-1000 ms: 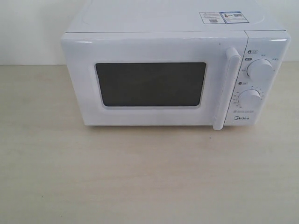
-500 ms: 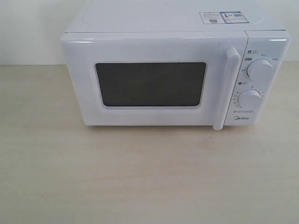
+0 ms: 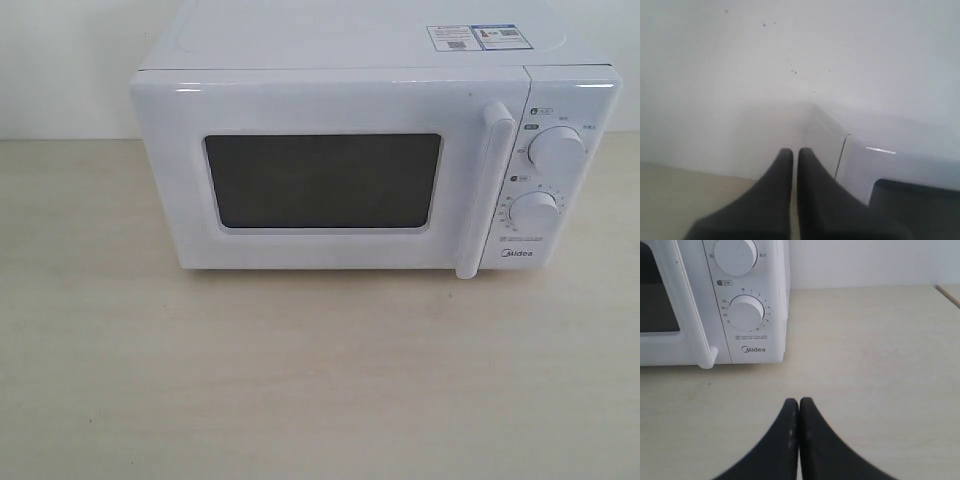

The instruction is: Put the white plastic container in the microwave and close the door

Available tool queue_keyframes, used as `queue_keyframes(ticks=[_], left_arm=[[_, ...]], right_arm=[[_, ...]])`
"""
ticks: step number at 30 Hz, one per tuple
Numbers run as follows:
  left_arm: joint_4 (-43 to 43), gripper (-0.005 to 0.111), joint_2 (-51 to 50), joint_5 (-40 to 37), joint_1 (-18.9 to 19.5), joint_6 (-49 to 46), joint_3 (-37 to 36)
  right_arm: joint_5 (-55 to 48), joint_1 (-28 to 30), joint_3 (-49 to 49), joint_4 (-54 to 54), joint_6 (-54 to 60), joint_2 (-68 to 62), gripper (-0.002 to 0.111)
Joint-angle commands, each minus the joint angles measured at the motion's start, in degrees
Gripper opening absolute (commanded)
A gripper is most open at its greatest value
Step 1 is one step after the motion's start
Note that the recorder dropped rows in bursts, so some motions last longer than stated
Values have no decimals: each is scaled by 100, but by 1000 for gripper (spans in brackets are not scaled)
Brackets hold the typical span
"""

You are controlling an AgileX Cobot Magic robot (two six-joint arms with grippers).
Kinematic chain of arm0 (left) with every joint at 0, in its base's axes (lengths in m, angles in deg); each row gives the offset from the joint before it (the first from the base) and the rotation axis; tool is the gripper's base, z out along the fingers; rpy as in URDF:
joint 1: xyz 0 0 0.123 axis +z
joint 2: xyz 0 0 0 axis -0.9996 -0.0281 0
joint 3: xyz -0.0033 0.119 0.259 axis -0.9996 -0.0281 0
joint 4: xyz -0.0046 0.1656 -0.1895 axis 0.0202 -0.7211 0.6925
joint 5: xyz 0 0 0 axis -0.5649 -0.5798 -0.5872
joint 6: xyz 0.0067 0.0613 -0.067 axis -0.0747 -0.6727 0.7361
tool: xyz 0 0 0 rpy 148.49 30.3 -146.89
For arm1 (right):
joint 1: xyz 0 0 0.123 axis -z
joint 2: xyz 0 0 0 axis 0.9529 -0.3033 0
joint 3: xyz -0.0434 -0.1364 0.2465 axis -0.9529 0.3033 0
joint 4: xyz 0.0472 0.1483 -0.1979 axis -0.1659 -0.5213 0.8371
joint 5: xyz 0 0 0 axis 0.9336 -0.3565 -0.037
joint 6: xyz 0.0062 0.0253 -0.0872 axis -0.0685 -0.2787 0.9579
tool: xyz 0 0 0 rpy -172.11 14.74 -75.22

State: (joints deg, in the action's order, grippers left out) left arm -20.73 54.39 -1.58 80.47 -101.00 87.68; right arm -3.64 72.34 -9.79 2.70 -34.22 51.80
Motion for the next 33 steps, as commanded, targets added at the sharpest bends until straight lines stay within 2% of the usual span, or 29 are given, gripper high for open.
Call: queue_keyframes(ticks=[1,5,9,18,25,33], left_arm=[[-1286,4,315,-77,12,112,-256],[-1517,4,315,-96,151,112,-405],[-1533,4,315,-566,305,359,-405],[-1996,4,315,-1587,482,2889,-405],[-3206,4,315,-1775,482,2594,-405],[-3236,4,315,-1889,482,2188,-405]], right_arm=[[23,0,2,27,-27,26,0],[23,0,2,27,-27,26,0],[23,0,2,27,-27,26,0],[23,0,2,27,-27,26,0],[23,0,2,27,-27,26,0],[23,0,2,27,-27,26,0]])
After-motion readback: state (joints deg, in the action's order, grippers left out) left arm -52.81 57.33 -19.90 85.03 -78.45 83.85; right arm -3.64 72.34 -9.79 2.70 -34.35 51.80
